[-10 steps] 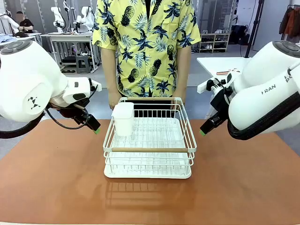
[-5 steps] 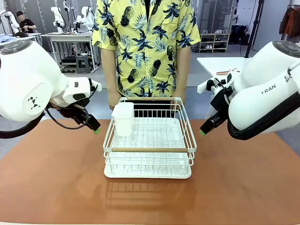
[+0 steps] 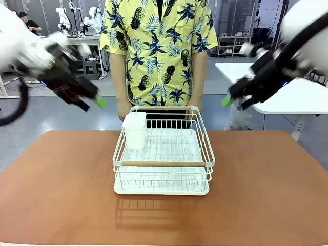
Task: Clean the table.
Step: Pick up the Lint Roller when the human hands it over.
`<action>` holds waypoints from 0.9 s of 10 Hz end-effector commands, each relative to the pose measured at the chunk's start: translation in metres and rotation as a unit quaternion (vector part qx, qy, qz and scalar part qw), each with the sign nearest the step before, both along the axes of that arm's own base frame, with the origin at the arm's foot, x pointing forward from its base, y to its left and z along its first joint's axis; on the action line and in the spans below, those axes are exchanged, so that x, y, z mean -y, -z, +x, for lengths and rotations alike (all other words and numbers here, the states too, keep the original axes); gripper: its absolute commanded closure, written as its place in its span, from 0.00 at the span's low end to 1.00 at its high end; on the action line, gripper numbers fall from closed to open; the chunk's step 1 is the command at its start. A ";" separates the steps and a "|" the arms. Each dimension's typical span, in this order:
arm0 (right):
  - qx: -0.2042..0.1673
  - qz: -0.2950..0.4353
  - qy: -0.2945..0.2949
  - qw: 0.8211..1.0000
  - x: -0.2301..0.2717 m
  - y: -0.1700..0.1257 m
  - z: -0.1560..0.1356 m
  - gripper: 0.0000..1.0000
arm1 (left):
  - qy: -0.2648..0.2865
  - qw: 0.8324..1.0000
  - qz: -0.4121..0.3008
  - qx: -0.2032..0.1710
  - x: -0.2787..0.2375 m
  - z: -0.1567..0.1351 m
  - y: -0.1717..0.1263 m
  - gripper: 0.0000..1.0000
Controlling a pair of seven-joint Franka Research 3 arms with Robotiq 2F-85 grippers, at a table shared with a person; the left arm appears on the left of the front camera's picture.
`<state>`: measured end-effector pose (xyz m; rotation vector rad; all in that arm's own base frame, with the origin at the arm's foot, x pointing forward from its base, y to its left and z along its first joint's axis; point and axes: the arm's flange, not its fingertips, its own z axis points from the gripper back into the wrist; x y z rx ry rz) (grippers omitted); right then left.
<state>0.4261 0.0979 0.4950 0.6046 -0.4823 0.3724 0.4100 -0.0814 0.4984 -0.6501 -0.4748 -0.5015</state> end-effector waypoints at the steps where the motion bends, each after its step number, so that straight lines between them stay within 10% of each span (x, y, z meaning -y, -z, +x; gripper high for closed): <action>1: -0.088 0.097 0.049 0.990 0.054 -0.002 0.027 0.00 | -0.032 0.985 -0.136 -0.103 -0.076 0.008 -0.005 0.00; 2: -0.136 0.160 0.071 0.975 0.085 -0.005 0.029 0.00 | -0.084 0.973 -0.188 -0.106 -0.117 0.000 -0.008 0.00; 9: -0.154 0.250 0.265 0.918 0.305 0.040 -0.029 0.00 | -0.355 0.901 -0.227 -0.104 -0.321 -0.095 0.012 0.00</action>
